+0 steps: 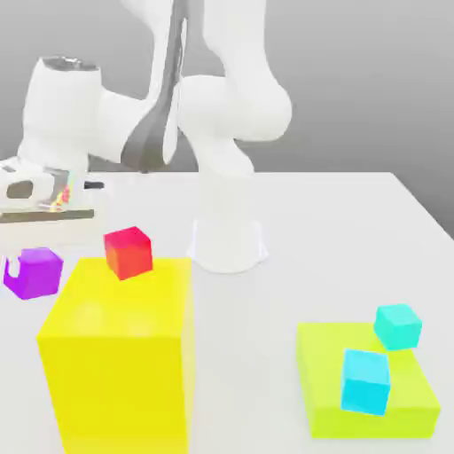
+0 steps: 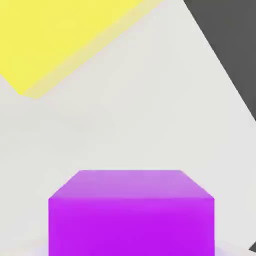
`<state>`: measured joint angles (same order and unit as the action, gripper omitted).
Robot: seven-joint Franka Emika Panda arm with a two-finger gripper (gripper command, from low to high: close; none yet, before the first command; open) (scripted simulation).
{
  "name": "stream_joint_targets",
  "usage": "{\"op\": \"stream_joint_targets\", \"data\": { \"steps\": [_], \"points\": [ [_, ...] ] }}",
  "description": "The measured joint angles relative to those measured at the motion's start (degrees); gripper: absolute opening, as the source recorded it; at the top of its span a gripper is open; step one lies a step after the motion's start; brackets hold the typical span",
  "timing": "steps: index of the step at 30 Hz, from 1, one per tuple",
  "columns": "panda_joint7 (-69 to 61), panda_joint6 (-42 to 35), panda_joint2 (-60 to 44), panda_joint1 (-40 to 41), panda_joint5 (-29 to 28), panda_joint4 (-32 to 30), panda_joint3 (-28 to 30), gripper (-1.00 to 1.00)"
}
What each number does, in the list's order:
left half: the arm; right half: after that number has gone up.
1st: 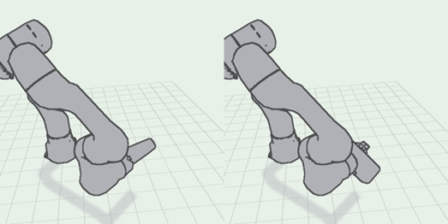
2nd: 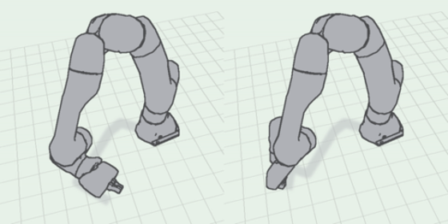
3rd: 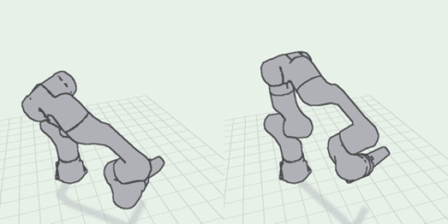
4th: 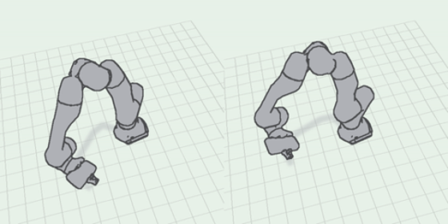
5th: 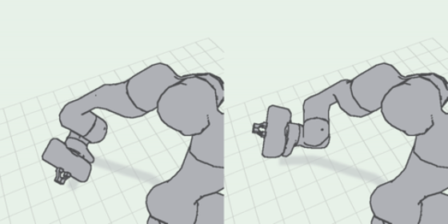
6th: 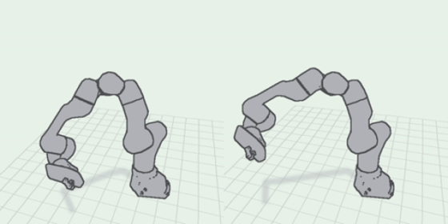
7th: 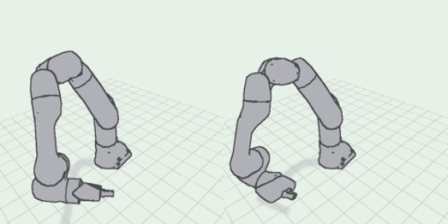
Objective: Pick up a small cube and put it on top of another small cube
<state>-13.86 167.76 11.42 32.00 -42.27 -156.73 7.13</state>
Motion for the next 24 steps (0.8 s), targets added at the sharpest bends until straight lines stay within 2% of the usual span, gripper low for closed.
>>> {"op": "stream_joint_targets", "data": {
  "steps": [4,6,24],
  "points": [
    [8.17,-2.28,2.51,-2.61,-6.69,3.97,-8.99,-1.00],
    [12.00,-3.67,3.15,-4.62,-6.96,5.27,-12.67,-1.00],
    [41.99,-18.06,2.52,-28.04,26.34,8.05,-30.94,-1.00]
  ]
}}
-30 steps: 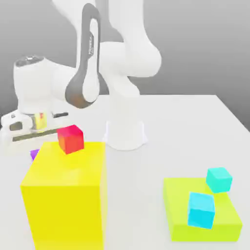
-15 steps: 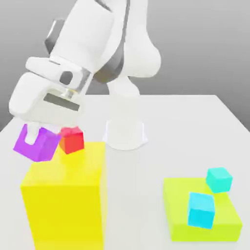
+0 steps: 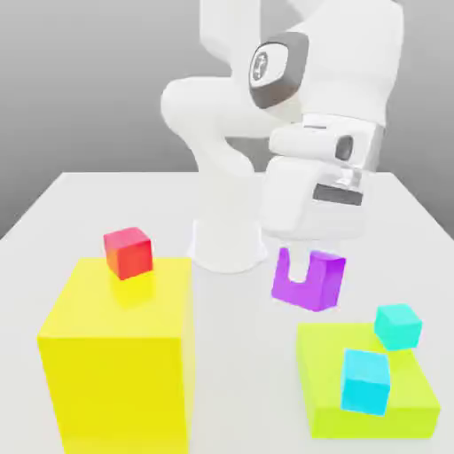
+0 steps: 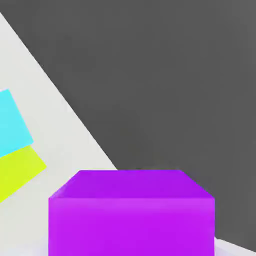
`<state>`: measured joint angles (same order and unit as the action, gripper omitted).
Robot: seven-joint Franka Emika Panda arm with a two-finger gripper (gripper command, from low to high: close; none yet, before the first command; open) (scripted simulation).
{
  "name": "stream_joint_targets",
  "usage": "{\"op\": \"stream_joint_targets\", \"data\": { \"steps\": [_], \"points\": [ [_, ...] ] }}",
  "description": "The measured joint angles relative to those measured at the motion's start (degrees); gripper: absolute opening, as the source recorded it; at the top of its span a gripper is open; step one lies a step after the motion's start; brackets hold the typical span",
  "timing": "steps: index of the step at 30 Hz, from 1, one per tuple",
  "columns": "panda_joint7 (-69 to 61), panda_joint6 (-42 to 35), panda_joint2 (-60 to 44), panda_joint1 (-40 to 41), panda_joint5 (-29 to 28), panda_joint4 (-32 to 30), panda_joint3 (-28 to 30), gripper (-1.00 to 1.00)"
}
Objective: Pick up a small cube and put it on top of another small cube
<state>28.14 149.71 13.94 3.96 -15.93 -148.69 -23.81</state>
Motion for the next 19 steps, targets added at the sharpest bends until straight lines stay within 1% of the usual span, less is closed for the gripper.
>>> {"op": "stream_joint_targets", "data": {
  "steps": [3,9,10,12,15,16,19],
  "points": [
    [5.31,-2.78,-0.06,-3.73,5.35,0.62,-3.16,-1.00],
    [12.77,-8.92,-2.22,-9.84,20.65,-0.01,-5.71,-1.00],
    [13.96,-9.29,-3.03,-10.40,22.32,-0.21,-6.11,-1.00],
    [16.22,-6.86,-6.12,-10.29,21.71,-0.80,-6.78,-1.00],
    [19.87,-0.86,-11.99,-9.85,17.46,-1.85,-6.95,-1.00],
    [20.68,0.47,-13.27,-9.85,16.42,-2.08,-6.74,1.00],
    [20.68,0.47,-13.27,-9.35,16.42,-2.08,-6.74,1.00]
  ]
}}
